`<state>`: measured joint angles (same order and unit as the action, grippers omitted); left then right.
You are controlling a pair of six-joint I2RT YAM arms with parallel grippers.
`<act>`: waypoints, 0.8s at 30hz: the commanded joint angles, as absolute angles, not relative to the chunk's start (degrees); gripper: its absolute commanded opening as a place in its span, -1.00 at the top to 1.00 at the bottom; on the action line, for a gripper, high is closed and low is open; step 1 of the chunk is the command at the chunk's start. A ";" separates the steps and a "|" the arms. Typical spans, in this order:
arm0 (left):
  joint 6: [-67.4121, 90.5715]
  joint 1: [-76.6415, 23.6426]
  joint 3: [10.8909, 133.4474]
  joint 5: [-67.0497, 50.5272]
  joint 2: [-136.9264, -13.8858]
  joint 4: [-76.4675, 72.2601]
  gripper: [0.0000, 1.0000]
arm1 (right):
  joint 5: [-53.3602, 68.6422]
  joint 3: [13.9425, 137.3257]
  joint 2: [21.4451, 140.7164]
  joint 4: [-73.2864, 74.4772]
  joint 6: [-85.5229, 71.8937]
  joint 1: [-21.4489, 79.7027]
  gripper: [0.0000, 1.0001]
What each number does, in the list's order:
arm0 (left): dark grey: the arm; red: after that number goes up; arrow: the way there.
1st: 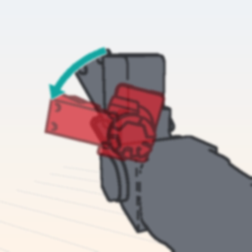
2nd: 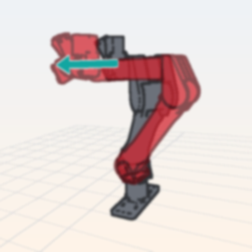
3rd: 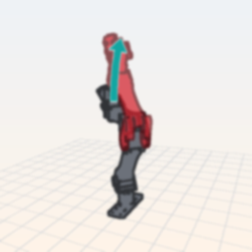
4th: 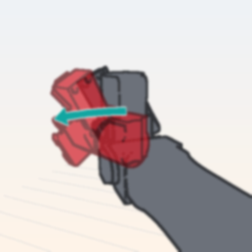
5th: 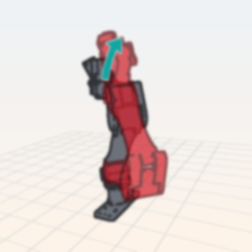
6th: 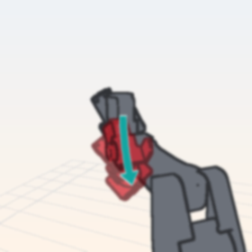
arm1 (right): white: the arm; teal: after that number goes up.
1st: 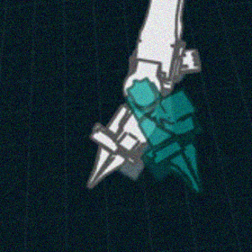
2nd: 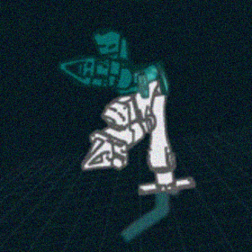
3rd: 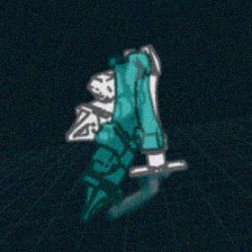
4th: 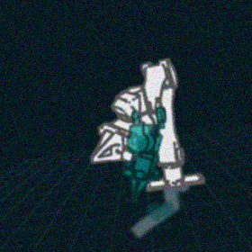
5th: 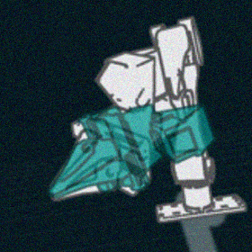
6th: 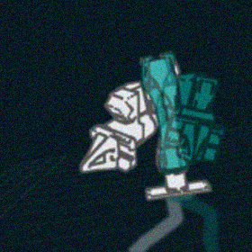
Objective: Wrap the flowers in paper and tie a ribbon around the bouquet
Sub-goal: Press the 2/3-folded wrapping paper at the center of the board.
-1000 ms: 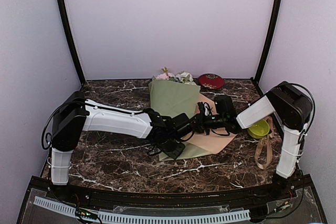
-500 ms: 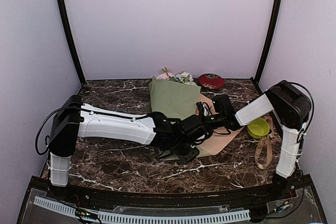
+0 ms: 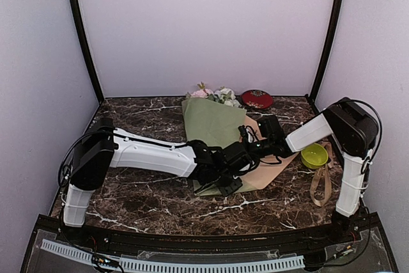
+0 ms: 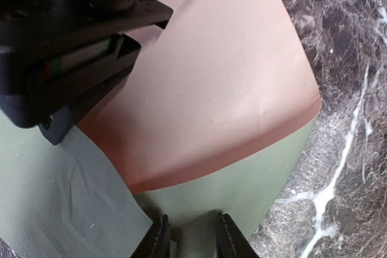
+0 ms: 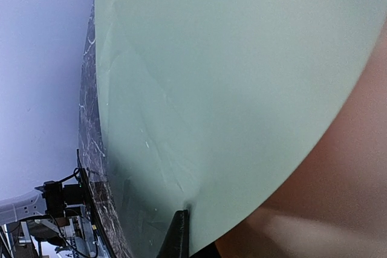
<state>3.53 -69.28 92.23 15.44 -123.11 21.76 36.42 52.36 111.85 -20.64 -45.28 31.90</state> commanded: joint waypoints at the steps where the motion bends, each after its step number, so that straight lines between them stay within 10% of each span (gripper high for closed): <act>1: 2.46 -69.35 92.43 13.02 -123.57 22.03 0.50 | 34.58 53.48 109.53 -16.47 -42.49 31.65 1.00; 24: 10.17 -58.67 77.14 -12.57 -106.28 4.44 0.42 | 29.96 52.47 113.41 -12.81 -39.55 31.18 1.00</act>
<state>3.73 -66.70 81.82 -5.78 -113.38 12.32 32.53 52.82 112.62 -15.42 -40.86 31.16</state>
